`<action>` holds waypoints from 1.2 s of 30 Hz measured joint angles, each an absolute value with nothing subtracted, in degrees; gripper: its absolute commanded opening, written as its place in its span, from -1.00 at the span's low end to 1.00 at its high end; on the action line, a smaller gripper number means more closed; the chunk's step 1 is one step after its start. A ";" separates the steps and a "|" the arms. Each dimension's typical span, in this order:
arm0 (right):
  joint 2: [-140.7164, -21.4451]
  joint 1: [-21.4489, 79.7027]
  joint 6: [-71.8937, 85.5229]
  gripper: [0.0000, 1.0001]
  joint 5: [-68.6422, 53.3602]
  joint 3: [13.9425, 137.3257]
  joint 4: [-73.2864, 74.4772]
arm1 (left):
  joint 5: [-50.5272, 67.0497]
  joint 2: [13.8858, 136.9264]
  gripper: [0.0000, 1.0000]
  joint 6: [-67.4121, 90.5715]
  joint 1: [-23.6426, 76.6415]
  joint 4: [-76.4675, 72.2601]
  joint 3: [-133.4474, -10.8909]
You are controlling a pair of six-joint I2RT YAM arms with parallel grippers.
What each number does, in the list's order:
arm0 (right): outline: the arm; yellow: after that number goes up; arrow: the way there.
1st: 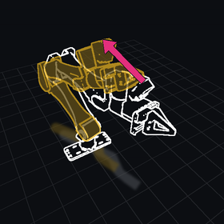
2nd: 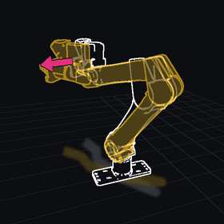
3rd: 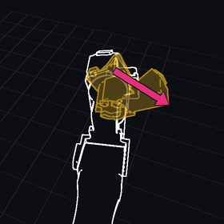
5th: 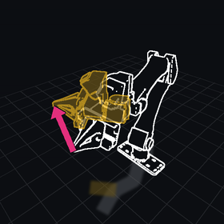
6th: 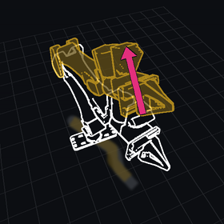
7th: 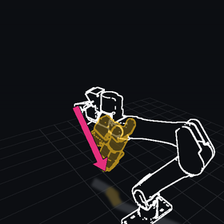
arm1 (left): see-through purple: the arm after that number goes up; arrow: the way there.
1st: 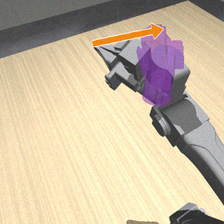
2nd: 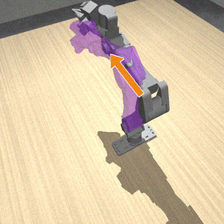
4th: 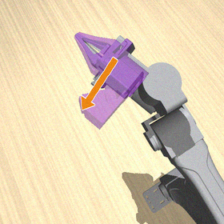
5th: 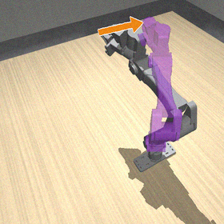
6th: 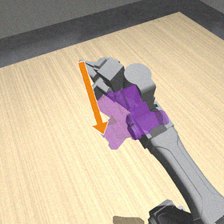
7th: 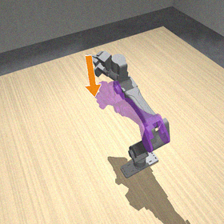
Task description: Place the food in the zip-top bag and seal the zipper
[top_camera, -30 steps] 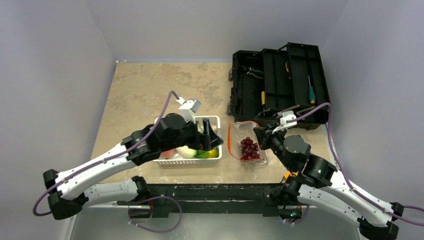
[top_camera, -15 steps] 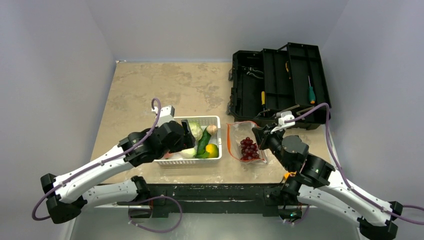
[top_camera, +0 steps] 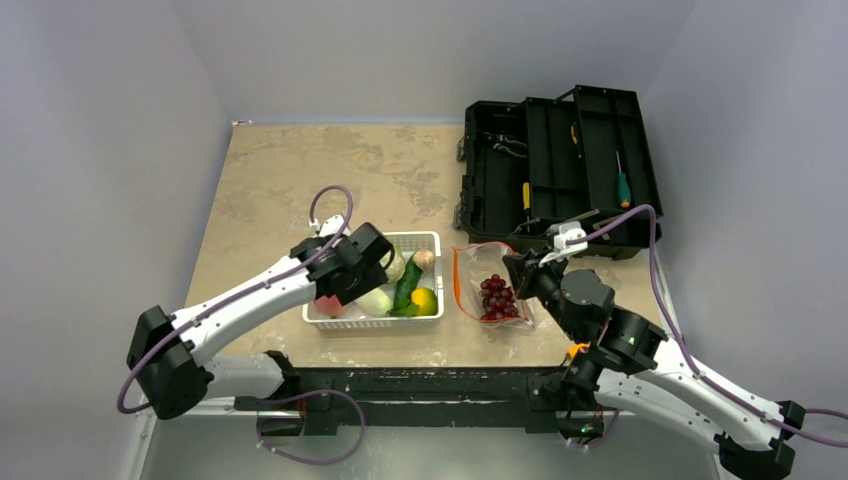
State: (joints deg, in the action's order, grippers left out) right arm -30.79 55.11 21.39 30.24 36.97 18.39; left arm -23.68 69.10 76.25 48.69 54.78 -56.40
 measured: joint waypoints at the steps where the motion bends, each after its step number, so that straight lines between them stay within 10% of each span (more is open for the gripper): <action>1: -30.79 55.11 21.39 -1.00 30.22 36.95 18.39 | -22.63 70.46 0.12 76.90 47.48 54.48 -56.40; 23: -30.89 55.11 21.30 -1.00 30.20 36.23 17.76 | -10.66 80.51 0.21 90.45 42.65 46.02 -49.98; 36: -31.16 55.11 21.21 -1.00 30.22 35.88 17.32 | -10.41 82.76 -0.51 90.08 41.89 45.04 -49.95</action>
State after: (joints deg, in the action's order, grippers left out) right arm -31.16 55.11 21.21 30.22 35.88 17.32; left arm -10.41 82.76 90.08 41.89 45.04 -49.95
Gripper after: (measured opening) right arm 0.004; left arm 0.546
